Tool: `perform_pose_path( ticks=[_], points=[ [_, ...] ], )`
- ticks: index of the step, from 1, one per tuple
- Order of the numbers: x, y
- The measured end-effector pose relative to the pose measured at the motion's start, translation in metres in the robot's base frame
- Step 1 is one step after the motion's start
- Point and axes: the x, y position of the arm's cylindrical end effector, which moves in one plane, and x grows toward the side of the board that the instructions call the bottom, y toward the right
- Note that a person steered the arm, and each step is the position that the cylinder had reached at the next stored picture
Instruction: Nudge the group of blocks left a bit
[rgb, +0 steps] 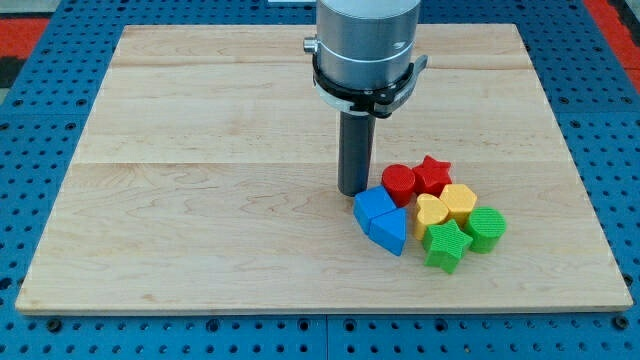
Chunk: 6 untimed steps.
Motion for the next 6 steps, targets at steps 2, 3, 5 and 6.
perform_pose_path(
  ticks=[2, 3, 5, 6],
  points=[
    [-0.057, 0.014],
    [-0.066, 0.023],
    [-0.087, 0.116],
    [-0.100, 0.121]
  ],
)
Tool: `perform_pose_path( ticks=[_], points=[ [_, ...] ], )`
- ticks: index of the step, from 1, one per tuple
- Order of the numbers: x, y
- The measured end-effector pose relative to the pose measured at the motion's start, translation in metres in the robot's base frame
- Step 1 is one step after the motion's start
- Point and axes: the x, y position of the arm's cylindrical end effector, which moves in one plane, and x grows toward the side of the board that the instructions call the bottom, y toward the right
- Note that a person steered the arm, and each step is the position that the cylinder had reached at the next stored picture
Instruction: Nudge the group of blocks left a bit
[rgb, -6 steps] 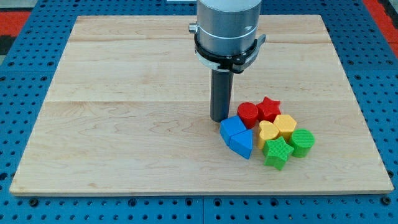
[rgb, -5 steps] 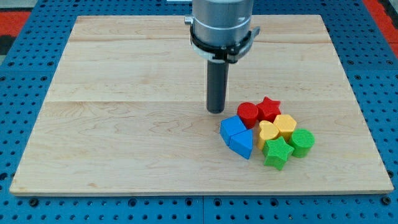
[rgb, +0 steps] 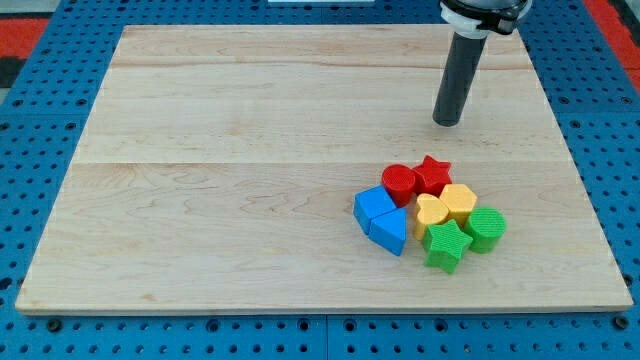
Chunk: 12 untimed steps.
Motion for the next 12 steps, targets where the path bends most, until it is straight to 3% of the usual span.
perform_pose_path(
  ticks=[5, 7, 8, 9, 12],
  points=[
    [0.012, 0.039],
    [0.052, 0.122],
    [0.095, 0.142],
    [0.135, 0.111],
    [0.171, 0.015]
  ],
)
